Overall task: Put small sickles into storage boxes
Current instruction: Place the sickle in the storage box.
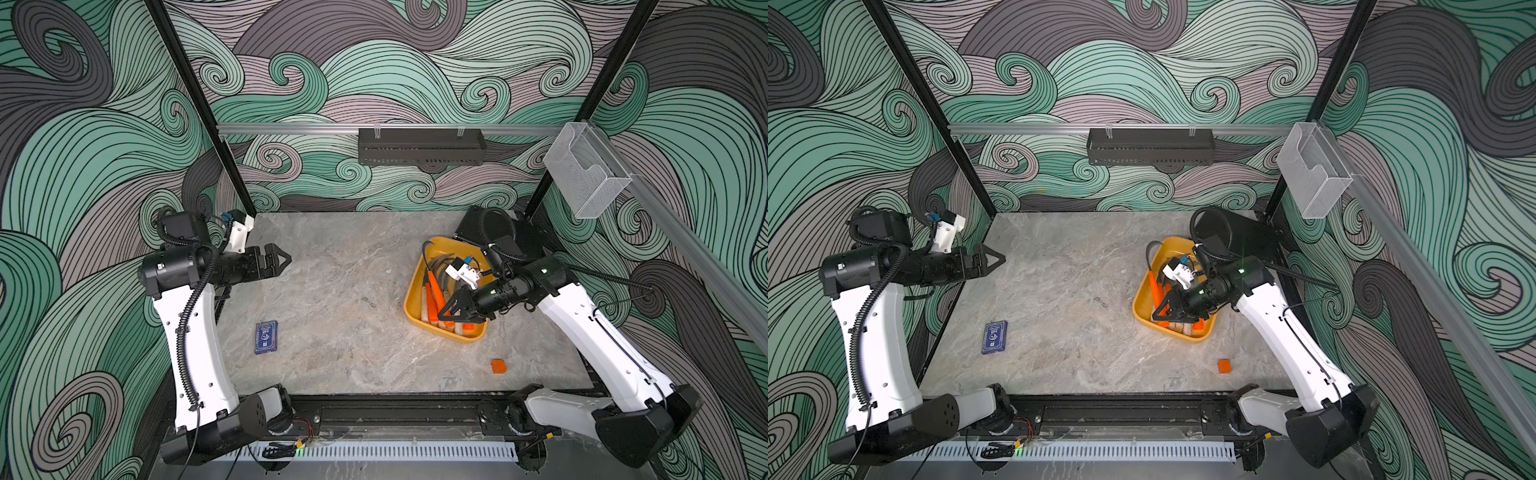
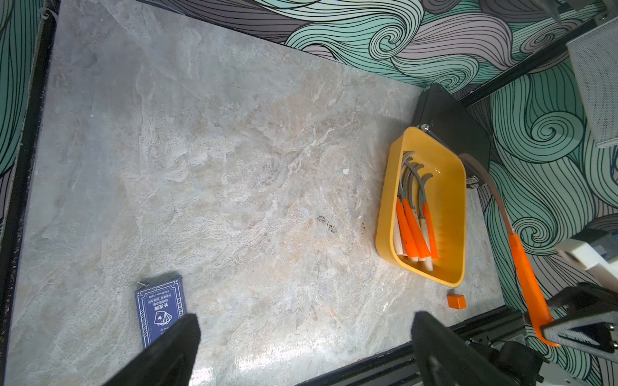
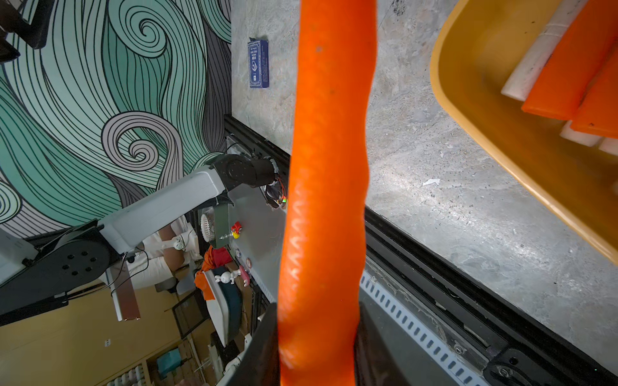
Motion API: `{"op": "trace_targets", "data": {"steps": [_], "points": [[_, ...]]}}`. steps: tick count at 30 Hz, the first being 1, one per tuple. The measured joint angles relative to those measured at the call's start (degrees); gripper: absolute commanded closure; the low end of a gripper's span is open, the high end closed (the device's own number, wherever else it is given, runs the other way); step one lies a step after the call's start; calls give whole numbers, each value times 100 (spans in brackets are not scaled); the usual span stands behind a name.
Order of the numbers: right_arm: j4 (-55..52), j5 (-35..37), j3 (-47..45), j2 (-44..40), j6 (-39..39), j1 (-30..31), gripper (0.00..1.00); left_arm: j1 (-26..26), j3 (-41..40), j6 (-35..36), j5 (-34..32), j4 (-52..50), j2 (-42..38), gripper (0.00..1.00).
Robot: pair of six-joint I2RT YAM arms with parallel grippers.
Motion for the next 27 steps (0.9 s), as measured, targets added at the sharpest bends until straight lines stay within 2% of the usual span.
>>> {"op": "trace_targets", "data": {"steps": [10, 18, 27], "points": [[0, 678, -142, -17, 76, -90, 99, 0, 442, 92, 116, -7, 0, 1], [2, 1257, -144, 20, 76, -120, 99, 0, 1373, 201, 164, -96, 162, 1], [76, 1779, -140, 632, -22, -122, 99, 0, 1589, 289, 251, -271, 186, 1]]}}
